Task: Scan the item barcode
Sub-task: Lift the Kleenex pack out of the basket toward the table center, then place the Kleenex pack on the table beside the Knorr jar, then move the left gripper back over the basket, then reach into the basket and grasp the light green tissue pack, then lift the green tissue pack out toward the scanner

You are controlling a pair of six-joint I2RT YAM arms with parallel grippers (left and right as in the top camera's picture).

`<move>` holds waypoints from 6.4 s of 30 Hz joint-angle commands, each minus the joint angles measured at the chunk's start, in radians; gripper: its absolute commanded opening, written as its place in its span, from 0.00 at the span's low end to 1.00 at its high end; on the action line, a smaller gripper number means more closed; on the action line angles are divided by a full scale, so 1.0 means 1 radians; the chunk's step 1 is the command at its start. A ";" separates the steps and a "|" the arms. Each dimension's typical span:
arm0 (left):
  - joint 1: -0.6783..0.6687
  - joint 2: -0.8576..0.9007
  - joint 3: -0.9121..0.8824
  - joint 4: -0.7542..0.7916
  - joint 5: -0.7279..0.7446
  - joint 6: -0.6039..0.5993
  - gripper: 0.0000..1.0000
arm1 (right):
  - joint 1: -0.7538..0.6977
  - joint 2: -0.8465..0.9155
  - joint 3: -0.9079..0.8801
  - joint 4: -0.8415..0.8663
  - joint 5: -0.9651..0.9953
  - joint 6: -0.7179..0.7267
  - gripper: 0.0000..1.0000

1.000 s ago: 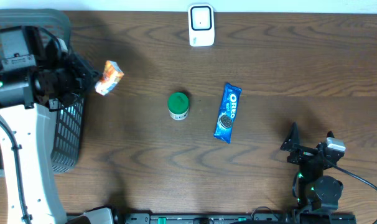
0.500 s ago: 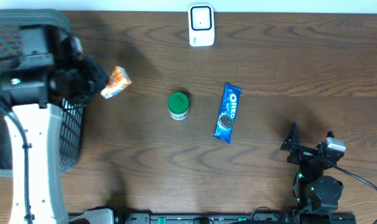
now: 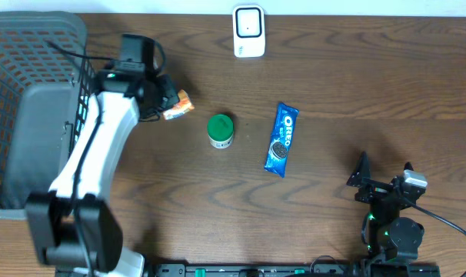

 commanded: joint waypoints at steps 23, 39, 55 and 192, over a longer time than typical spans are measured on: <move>-0.072 0.061 0.104 0.013 -0.077 -0.005 0.73 | 0.005 -0.002 -0.001 -0.004 -0.005 -0.011 0.99; -0.073 -0.030 0.044 -0.069 -0.022 -0.004 0.07 | 0.005 -0.002 -0.001 -0.004 -0.005 -0.011 0.99; -0.073 0.273 0.028 -0.058 0.012 -0.038 0.07 | 0.005 -0.002 -0.001 -0.004 -0.005 -0.011 0.99; 0.322 -0.456 0.225 -0.086 0.489 0.031 0.08 | 0.005 -0.002 -0.001 -0.004 -0.005 -0.011 0.99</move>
